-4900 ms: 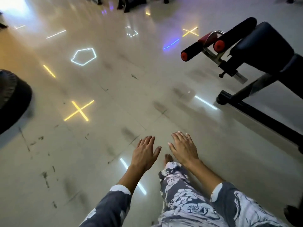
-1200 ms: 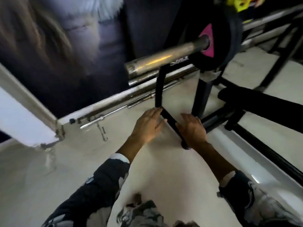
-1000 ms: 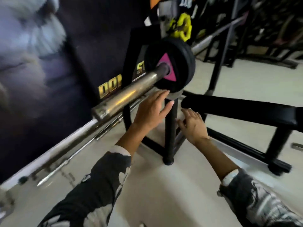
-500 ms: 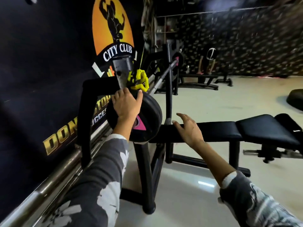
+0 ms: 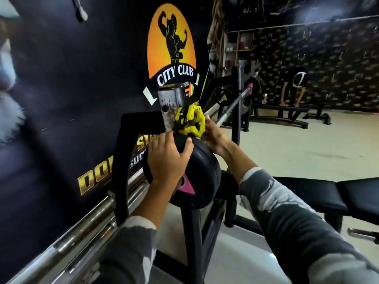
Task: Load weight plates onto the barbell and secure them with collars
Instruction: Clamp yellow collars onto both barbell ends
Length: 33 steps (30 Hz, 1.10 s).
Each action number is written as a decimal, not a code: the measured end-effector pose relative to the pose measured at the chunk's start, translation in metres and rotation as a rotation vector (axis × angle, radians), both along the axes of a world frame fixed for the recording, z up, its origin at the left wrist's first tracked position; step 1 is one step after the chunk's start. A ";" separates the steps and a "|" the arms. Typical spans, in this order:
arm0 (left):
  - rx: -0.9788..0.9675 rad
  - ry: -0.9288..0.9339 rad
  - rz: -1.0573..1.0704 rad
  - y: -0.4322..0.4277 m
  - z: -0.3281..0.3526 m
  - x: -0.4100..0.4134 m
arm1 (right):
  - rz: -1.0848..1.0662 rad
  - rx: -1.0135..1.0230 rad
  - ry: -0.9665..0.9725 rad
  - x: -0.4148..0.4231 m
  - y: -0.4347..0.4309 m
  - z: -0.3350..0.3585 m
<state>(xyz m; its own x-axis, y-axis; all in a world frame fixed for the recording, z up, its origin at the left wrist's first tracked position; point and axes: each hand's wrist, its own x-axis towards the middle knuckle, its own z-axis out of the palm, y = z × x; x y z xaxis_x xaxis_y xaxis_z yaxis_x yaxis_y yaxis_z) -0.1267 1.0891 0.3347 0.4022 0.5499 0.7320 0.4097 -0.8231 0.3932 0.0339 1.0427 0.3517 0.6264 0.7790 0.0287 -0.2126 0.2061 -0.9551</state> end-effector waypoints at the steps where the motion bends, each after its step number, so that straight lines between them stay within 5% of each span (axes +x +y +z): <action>1: 0.000 -0.001 -0.006 0.000 0.001 0.000 | 0.037 0.029 0.073 0.004 0.007 0.001; 7: 0.013 0.022 -0.009 -0.001 0.002 -0.001 | 0.160 0.147 0.140 0.016 0.012 -0.001; 18: -0.067 0.005 -0.057 -0.003 0.005 -0.006 | -0.106 0.355 0.150 0.016 -0.062 0.035; 20: -0.228 -0.127 -0.149 -0.005 0.009 -0.010 | -0.149 0.376 0.131 0.004 -0.085 0.023; 24: -0.230 -0.445 -0.441 -0.058 0.000 -0.018 | -0.288 0.373 0.165 -0.030 -0.136 -0.015; 29: -0.799 -0.249 -0.742 -0.135 -0.042 -0.025 | -0.438 0.376 0.222 -0.088 -0.189 -0.058; 33: -1.366 -0.248 -1.099 -0.157 -0.060 -0.057 | -0.506 0.359 0.079 -0.153 -0.219 -0.088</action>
